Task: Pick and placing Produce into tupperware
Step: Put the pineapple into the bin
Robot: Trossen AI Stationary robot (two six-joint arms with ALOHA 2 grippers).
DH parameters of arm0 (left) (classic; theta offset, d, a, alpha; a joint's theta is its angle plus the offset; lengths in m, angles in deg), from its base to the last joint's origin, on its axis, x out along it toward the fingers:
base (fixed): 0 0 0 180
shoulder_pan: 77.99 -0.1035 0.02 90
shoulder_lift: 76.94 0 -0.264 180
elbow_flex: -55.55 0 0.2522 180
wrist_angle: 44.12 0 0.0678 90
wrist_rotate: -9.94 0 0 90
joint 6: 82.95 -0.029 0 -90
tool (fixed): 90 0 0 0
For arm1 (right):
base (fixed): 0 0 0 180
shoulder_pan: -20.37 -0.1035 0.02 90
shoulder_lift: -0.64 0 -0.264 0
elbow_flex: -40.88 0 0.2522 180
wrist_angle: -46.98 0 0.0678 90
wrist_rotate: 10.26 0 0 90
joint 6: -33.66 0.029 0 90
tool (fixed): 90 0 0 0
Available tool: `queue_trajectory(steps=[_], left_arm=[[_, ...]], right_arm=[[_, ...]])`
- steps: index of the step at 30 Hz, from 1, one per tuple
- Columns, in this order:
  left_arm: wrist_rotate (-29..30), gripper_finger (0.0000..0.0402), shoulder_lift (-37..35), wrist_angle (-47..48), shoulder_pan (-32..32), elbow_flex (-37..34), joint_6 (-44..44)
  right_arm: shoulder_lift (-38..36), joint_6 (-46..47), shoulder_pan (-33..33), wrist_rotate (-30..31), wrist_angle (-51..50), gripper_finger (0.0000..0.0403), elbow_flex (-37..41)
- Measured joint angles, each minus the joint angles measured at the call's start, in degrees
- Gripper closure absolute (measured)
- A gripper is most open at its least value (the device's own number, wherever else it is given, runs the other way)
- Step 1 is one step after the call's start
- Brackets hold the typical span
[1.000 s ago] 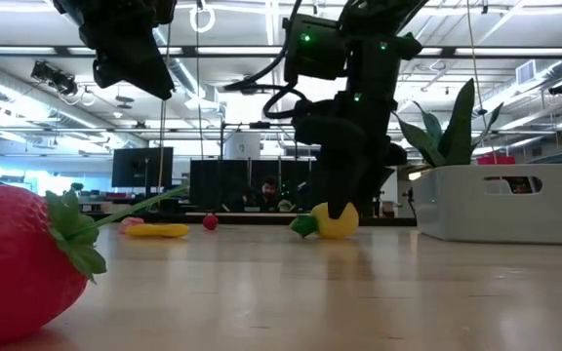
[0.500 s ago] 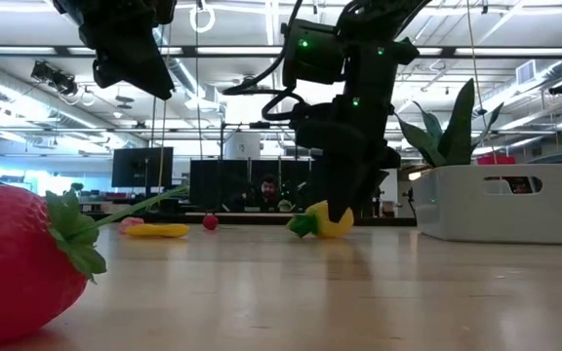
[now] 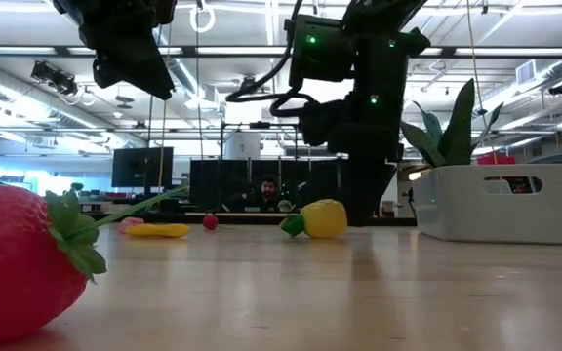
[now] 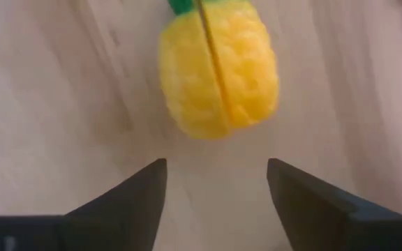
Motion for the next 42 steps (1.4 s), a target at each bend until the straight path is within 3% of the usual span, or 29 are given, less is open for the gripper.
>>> queue_trajectory(steps=[10, 17, 42], left_arm=[[0.01, 0.0306, 0.0, 0.02, 0.0, 0.0, -0.02], [0.0, 0.0306, 0.0, 0.02, 0.0, 0.0, -0.02], [0.02, 0.0307, 0.0, 0.05, 0.0, -0.02, -0.52]], right_arm=[[-0.74, -8.69, -0.08, 0.47, 1.88, 0.0084, -1.94], [-0.79, -15.88, 1.13, -1.09, 6.76, 0.0085, -2.71], [3.78, -17.6, 2.83, -1.36, 10.58, 0.0099, -2.0]])
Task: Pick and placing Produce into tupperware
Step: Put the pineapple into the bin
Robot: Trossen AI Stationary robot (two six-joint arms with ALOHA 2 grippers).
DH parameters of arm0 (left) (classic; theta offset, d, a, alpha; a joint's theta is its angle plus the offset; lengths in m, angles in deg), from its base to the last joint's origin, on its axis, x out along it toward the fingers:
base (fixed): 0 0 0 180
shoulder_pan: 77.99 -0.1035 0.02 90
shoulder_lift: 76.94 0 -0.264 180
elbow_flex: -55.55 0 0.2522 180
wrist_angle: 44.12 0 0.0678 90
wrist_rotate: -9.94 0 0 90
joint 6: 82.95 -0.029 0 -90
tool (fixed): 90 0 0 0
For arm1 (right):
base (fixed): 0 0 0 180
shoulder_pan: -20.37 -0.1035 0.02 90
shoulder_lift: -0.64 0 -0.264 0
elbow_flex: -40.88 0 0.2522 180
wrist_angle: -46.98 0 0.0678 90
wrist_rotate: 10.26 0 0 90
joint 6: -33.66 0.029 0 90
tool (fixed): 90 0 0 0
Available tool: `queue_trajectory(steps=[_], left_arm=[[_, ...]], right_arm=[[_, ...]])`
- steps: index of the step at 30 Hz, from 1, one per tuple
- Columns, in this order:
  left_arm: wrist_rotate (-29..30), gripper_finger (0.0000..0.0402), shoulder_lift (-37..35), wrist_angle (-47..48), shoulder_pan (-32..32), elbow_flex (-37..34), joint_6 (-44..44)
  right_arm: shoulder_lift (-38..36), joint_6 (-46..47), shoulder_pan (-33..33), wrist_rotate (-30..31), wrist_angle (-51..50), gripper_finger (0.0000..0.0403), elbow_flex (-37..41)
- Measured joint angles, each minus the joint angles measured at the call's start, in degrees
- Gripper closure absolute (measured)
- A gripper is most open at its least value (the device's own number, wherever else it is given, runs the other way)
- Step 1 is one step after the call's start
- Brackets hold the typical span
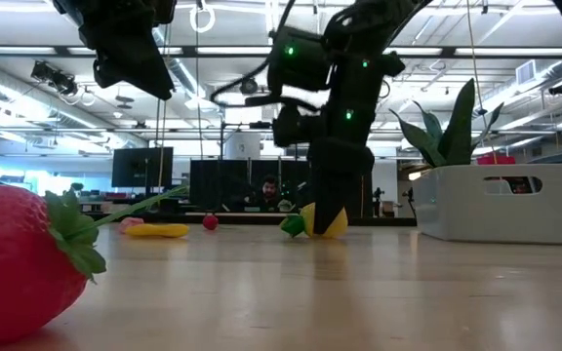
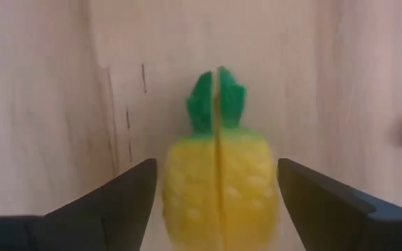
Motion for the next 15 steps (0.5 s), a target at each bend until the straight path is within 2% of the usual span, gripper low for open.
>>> queue_trajectory(steps=[8, 15], left_arm=[[0.0, 0.0307, -0.02, 0.05, 0.0, 0.0, 0.0], [0.0, 0.0309, -0.02, 0.02, 0.0, 0.0, 0.02]], right_arm=[[1.11, 0.14, 0.29, 0.3, 0.43, 0.0106, -0.12], [-0.63, 1.29, 1.29, 0.6, 0.31, 0.0163, -0.06]])
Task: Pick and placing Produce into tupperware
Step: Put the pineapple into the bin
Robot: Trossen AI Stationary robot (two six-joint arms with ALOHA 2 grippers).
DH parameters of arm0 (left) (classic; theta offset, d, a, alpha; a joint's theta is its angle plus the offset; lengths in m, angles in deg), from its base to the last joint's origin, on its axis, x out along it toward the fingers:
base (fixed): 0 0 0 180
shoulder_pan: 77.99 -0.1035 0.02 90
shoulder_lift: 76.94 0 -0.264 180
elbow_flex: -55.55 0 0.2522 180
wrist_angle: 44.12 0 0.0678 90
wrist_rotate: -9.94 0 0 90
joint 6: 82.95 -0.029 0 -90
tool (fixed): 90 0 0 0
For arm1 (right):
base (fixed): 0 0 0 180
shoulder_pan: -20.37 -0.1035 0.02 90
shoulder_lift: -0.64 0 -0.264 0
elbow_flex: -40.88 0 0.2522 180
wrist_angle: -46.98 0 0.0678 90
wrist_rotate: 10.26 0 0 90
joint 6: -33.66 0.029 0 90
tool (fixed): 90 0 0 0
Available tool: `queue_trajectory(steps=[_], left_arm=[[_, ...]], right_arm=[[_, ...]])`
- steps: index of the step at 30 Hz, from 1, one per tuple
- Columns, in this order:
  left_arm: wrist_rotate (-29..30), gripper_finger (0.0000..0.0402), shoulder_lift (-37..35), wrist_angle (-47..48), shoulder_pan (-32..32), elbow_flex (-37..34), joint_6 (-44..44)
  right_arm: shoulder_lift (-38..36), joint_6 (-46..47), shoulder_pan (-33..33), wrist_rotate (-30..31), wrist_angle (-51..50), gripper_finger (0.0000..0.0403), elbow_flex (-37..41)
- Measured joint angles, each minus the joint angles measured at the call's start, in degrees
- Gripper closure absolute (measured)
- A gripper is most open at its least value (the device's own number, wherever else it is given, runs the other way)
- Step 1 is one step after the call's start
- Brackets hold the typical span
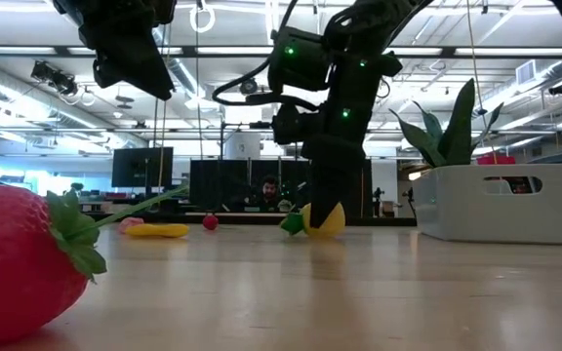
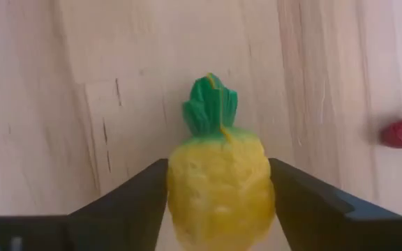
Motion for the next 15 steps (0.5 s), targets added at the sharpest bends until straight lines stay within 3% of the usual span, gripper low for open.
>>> queue_trajectory(steps=[6, 15], left_arm=[[0.0, 0.0314, 0.0, 0.02, 0.0, 0.0, 0.02], [-0.01, 0.0308, 0.0, -0.02, 0.0, 0.0, 0.15]], right_arm=[[-0.36, 2.09, 0.61, -0.19, -0.59, 0.0221, -0.02], [-5.79, 4.7, 0.36, -0.45, -6.74, 0.0214, -0.87]])
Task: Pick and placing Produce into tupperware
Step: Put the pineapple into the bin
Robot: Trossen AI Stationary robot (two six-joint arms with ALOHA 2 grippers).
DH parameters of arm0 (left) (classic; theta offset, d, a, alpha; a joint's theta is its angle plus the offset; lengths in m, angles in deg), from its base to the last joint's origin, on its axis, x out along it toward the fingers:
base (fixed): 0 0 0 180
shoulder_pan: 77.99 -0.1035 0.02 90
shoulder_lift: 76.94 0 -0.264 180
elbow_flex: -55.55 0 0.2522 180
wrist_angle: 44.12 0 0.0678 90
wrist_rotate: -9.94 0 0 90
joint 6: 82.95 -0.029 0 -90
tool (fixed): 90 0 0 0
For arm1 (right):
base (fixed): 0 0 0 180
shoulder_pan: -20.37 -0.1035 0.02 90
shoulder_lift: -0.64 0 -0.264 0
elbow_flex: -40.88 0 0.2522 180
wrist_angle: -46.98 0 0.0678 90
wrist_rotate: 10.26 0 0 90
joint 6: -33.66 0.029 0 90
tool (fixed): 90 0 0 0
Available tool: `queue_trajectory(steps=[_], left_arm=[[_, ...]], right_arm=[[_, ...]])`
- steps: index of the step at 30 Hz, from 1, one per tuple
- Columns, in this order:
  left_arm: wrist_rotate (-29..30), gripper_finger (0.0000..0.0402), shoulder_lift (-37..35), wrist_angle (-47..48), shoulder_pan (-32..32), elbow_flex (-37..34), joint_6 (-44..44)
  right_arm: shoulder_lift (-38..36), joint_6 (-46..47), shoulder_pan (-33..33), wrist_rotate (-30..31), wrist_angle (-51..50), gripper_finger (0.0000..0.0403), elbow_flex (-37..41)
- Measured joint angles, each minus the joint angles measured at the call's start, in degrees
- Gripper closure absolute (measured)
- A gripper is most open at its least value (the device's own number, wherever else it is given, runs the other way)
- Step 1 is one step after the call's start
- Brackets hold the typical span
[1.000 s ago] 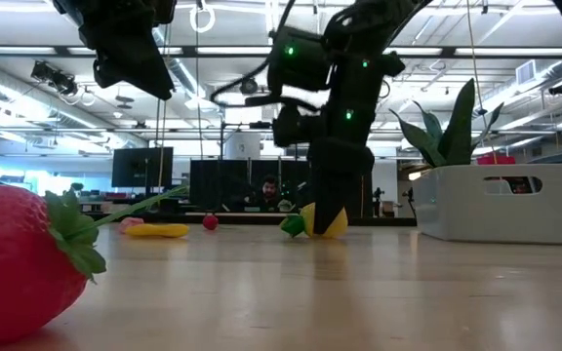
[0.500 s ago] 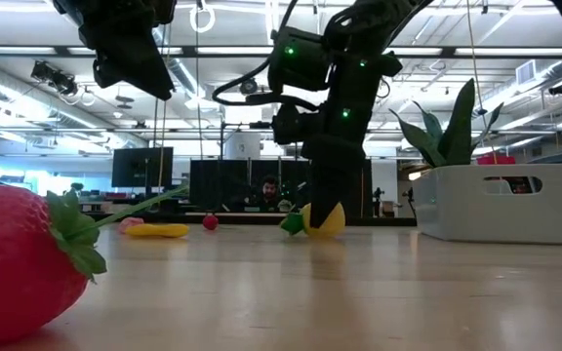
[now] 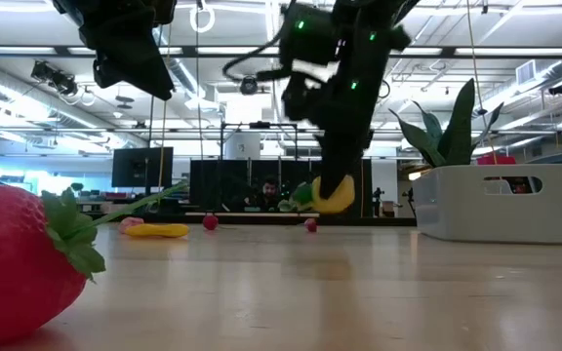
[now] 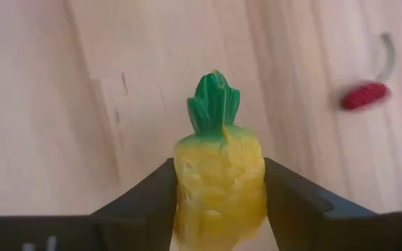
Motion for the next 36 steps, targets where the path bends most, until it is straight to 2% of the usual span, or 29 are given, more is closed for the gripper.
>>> queue_trajectory(steps=[7, 14, 17, 24, 30, 36], left_arm=[[-0.01, 0.0308, 0.0, -0.04, 0.0, 0.0, 0.5], [-0.01, 0.0308, 0.0, -0.1, 0.0, 0.0, 1.34], [0.21, 0.0308, 0.0, -0.12, -0.06, 0.0, 3.6], [0.84, 0.0314, 0.0, -0.58, -0.04, 0.0, 6.98], [0.85, 0.031, 0.0, -0.59, -0.04, 0.0, 8.88], [0.85, 0.0309, 0.0, -0.58, -0.04, 0.0, 10.17]], right_arm=[[-11.88, 5.47, -1.51, 1.82, -8.92, 0.0218, 0.0], [-23.91, 21.22, -3.64, 9.19, -27.56, 0.0216, 0.1], [-27.52, 28.34, -3.79, 9.82, -31.21, 0.0217, 2.59], [-30.88, 30.98, -2.1, 8.99, -27.8, 0.0217, 16.11], [-30.16, 26.29, 4.45, 8.65, -22.08, 0.0214, 26.01], [-30.2, 18.5, 10.91, 3.43, -12.69, 0.0212, 32.42]])
